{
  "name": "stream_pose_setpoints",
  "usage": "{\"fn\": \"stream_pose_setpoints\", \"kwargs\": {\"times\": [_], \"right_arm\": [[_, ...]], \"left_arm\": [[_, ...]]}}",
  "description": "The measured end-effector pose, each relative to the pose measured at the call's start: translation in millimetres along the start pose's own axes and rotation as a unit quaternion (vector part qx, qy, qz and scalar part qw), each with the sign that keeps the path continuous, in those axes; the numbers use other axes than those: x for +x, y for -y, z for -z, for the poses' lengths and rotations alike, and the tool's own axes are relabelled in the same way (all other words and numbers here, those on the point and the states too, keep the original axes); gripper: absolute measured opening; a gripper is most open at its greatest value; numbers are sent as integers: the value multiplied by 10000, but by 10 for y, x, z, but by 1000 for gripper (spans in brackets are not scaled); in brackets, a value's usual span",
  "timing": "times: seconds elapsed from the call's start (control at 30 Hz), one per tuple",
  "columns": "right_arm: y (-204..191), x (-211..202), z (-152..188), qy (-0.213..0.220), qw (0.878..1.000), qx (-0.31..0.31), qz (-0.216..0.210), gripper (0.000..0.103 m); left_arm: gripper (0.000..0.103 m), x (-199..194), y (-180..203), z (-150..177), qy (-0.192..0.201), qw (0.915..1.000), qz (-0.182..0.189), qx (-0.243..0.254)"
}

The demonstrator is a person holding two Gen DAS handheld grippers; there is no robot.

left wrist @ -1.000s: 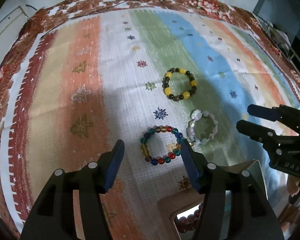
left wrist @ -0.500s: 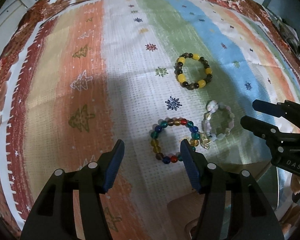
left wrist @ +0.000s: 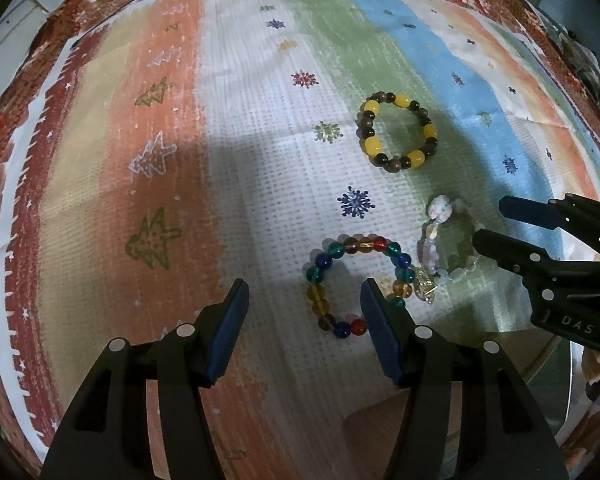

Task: Organize jewelry
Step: 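Move both open tools back toward the multicolour and white-pink bracelets, then grasp the multicolour bead bracelet with the left tool while the right tool grasps the white-pink bracelet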

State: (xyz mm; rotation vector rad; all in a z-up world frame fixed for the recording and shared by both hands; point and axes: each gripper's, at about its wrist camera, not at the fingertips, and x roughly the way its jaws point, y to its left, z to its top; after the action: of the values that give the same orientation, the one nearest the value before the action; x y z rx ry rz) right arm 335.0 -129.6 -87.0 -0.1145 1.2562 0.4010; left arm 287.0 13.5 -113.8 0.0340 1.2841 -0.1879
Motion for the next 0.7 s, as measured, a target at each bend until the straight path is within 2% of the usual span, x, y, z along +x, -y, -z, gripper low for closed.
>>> {"fn": "stream_pose_setpoints", "kwargs": {"times": [0.53, 0.6, 0.7], "right_arm": [[12, 134, 26, -108, 9997, -101, 167, 52], [1, 137, 27, -105, 9997, -114, 185, 52], [-8, 143, 31, -127, 9996, -133, 192, 52]], "left_arm": [[56, 130, 77, 3, -60, 9996, -159, 242], [54, 139, 95, 1, -48, 9995, -183, 255], [42, 136, 92, 0, -28, 9995, -180, 261]]}}
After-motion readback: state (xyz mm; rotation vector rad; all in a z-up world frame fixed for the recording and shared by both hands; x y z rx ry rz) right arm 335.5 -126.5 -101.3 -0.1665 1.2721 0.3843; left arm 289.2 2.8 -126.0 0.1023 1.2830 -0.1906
